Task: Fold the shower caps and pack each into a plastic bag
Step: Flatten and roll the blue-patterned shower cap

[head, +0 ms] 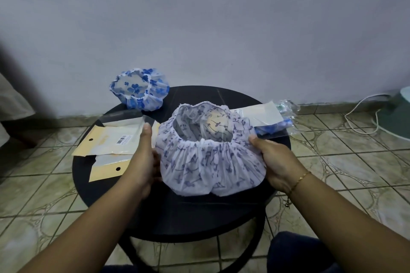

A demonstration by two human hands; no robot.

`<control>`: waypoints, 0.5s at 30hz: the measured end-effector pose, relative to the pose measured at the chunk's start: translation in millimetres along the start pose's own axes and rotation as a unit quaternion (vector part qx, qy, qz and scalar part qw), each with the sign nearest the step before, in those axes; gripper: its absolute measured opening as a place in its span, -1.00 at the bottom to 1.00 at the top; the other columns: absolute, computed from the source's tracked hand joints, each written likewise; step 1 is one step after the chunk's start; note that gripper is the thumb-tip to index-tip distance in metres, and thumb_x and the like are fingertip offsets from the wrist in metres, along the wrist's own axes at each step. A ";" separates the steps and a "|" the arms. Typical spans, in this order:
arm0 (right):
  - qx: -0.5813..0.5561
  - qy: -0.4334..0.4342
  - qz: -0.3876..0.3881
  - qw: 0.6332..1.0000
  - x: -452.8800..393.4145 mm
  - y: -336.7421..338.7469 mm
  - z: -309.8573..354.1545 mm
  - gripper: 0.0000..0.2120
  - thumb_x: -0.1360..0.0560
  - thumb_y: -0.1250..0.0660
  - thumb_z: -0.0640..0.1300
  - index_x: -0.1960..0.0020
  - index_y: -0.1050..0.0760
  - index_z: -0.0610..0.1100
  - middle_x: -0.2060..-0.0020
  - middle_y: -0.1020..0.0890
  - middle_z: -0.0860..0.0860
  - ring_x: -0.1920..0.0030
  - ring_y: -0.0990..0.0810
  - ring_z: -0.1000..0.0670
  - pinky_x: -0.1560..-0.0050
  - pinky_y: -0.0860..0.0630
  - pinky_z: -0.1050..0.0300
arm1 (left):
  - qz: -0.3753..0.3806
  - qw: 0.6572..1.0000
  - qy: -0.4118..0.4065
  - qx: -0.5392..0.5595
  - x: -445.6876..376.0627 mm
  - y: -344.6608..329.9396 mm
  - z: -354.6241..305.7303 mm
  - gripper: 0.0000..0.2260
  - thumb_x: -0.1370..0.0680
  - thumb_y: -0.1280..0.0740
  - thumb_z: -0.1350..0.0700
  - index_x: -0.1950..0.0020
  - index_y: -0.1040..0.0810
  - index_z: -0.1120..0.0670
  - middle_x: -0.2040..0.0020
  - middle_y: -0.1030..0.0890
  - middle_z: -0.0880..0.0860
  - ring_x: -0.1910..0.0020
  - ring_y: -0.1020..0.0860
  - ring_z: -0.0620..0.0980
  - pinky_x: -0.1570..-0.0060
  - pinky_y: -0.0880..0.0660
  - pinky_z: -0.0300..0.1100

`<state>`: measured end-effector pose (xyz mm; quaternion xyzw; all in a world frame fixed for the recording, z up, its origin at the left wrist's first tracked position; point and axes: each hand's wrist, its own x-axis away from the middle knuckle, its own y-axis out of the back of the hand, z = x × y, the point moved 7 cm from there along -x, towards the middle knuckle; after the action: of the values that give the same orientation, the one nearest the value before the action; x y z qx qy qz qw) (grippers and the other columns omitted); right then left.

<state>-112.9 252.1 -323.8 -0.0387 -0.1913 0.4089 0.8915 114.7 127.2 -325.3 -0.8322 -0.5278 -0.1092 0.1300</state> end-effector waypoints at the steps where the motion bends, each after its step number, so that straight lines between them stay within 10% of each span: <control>1: 0.000 0.009 -0.001 1.000 1.5 -1.1 1.2 -0.81 -0.52 -0.30 -0.16 0.01 -0.56 -0.28 0.20 -0.69 -0.18 0.19 -0.66 -0.14 0.02 -0.59 -0.08 | 0.026 1.000 -0.007 0.014 -0.6 -4.4 -0.9 -0.38 -0.46 -0.03 -0.44 -0.07 -0.62 -0.01 -0.01 -0.68 0.09 -0.02 -0.62 0.09 -0.08 -0.50 0.03; 8: 0.036 0.082 -0.048 0.995 9.7 4.2 13.4 -0.72 -0.57 -0.22 0.02 0.06 -0.57 -0.17 0.17 -0.67 -0.05 0.14 -0.64 -0.04 -0.03 -0.54 0.04 | -0.015 1.000 -0.001 -0.018 0.8 -0.7 -1.0 -0.74 -0.55 -0.27 -0.07 -0.02 -0.55 0.12 0.31 -0.49 0.06 0.45 -0.41 -0.06 0.42 -0.28 -0.20; 15: 0.083 0.128 -0.042 0.987 12.2 4.5 8.1 -0.72 -0.60 -0.13 0.04 0.12 -0.47 -0.11 0.41 -0.54 -0.05 0.50 -0.46 -0.01 0.49 -0.34 0.20 | 0.045 0.981 0.174 -0.068 10.3 -6.1 23.2 -0.32 -0.49 0.00 -0.41 -0.04 -0.58 0.15 0.17 -0.64 0.07 0.27 -0.50 -0.01 0.30 -0.35 -0.18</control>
<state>-111.9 263.5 -313.5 -0.0087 -0.0427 0.3775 0.9250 114.5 146.2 -343.3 -0.8300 -0.4507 -0.2822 0.1680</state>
